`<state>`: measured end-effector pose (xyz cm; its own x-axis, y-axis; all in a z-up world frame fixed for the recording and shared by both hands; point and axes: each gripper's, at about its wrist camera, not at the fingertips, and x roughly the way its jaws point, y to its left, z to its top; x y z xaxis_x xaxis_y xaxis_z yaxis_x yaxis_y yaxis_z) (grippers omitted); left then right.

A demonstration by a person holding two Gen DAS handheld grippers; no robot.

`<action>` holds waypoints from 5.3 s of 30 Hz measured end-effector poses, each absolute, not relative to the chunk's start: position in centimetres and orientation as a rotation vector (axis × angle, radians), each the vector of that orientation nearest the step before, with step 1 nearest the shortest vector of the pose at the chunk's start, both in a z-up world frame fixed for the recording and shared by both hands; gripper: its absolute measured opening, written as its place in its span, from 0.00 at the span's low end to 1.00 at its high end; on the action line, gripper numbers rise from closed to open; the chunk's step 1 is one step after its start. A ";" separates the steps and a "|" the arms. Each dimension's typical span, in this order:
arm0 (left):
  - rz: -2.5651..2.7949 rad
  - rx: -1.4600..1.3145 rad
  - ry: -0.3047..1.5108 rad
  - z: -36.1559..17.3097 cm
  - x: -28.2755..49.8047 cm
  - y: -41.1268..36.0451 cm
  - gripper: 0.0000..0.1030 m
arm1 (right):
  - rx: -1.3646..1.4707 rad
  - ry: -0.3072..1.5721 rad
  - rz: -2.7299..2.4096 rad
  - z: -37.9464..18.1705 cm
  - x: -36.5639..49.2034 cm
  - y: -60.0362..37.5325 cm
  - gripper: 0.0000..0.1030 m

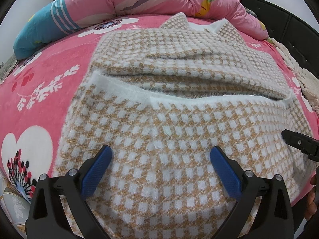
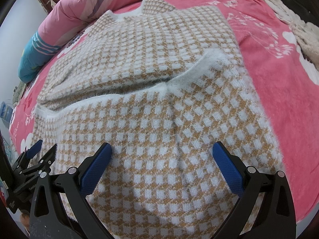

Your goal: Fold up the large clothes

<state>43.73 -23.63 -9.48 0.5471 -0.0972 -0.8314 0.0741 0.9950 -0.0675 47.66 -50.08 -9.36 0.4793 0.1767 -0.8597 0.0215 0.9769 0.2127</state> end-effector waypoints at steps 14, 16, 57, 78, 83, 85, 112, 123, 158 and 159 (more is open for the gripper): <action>-0.101 -0.029 0.993 -9.4 43.8 -23.6 0.95 | 0.208 1.058 0.096 -9.2 46.9 -50.2 0.94; -0.101 -0.028 0.993 -9.4 43.8 -23.6 0.95 | 0.206 1.053 0.097 -9.2 46.9 -50.3 0.94; -0.085 -0.005 1.012 -9.4 44.3 -23.8 0.95 | 0.216 1.024 0.099 -9.0 45.6 -49.8 0.94; -0.074 0.009 0.991 -9.1 43.9 -24.9 0.96 | 0.212 1.016 0.174 -8.8 44.1 -50.9 0.94; -0.085 -0.018 0.982 -8.8 43.3 -24.4 0.96 | 0.193 1.028 0.196 -8.6 43.9 -51.2 0.94; -0.096 -0.034 0.970 -8.3 42.8 -24.0 0.96 | 0.179 1.051 0.202 -8.2 44.0 -51.2 0.94; -0.213 -0.099 0.691 4.9 51.8 -19.1 0.96 | 0.154 0.796 0.362 7.8 53.3 -53.1 0.93; -0.276 -0.117 0.867 1.5 72.8 -25.7 0.94 | 0.328 0.980 0.380 3.2 73.3 -54.3 0.92; -0.546 0.228 0.836 -2.3 56.5 -27.9 0.10 | -0.159 0.990 0.418 0.2 57.7 -50.6 0.16; -0.541 0.222 0.834 -2.9 56.4 -27.9 0.10 | -0.123 0.961 0.427 1.5 57.3 -51.1 0.17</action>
